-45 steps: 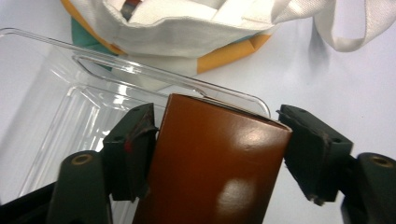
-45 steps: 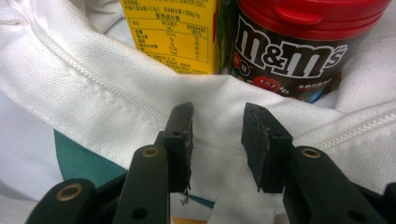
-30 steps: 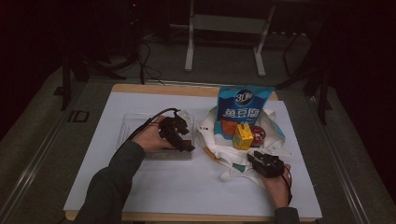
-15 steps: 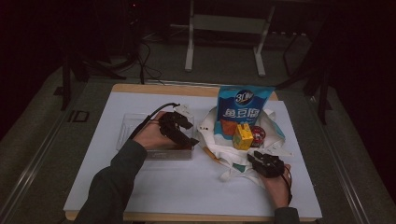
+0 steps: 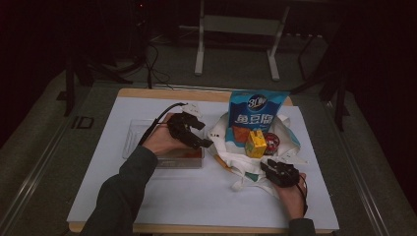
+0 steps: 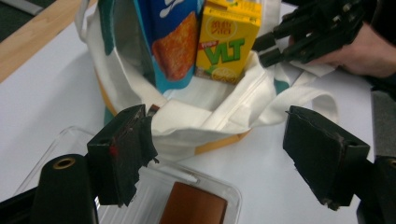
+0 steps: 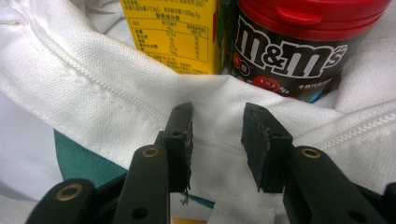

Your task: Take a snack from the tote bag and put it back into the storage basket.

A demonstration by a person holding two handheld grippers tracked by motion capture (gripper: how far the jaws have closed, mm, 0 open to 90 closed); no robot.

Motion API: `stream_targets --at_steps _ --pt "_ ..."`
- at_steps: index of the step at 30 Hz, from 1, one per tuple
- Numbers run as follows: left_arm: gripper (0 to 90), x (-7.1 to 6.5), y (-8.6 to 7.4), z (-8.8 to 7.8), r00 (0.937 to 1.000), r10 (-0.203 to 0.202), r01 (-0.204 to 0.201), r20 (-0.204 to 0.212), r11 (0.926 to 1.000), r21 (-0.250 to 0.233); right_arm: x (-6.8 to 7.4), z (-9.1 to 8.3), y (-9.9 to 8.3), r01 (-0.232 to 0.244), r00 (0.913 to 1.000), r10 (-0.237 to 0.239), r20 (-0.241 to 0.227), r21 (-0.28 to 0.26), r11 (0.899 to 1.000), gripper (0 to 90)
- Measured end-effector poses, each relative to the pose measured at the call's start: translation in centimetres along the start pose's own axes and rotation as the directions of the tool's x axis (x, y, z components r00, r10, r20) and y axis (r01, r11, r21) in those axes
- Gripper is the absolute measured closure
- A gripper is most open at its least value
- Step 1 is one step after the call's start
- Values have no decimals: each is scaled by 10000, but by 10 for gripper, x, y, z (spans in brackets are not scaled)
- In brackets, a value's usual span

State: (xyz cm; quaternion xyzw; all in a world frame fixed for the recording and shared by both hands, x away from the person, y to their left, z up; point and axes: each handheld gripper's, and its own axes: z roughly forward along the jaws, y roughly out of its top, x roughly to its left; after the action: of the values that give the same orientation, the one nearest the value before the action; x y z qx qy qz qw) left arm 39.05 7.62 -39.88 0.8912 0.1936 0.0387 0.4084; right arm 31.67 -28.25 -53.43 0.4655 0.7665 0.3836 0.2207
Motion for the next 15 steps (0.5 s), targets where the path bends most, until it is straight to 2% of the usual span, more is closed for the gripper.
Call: stream_targets --at_steps 1,5,6,9,11,15 --pt "225 0 0 0 9999 0 1 102 10000 -31 0 0 0 1 10000 -1 -5 -2 10000 635" --pt "210 -3 4 2 9998 184 -185 -61 9998 -100 0 0 0 -4 10000 4 -6 -1 10000 635" --pt "213 -4 5 2 9998 209 -208 4 9997 -121 0 0 0 3 10000 -3 -2 -3 10000 635" --pt "253 -6 9 5 9996 274 -274 4 9994 -201 0 0 0 12 10000 -12 7 -4 10000 635" --pt "340 -8 11 7 9992 370 -373 -127 9989 -287 0 0 0 3 10000 -3 -1 -7 10000 635" --pt "369 -10 15 11 9995 294 -298 -84 9983 -498 0 0 0 -4 10000 4 -6 -11 10000 635"
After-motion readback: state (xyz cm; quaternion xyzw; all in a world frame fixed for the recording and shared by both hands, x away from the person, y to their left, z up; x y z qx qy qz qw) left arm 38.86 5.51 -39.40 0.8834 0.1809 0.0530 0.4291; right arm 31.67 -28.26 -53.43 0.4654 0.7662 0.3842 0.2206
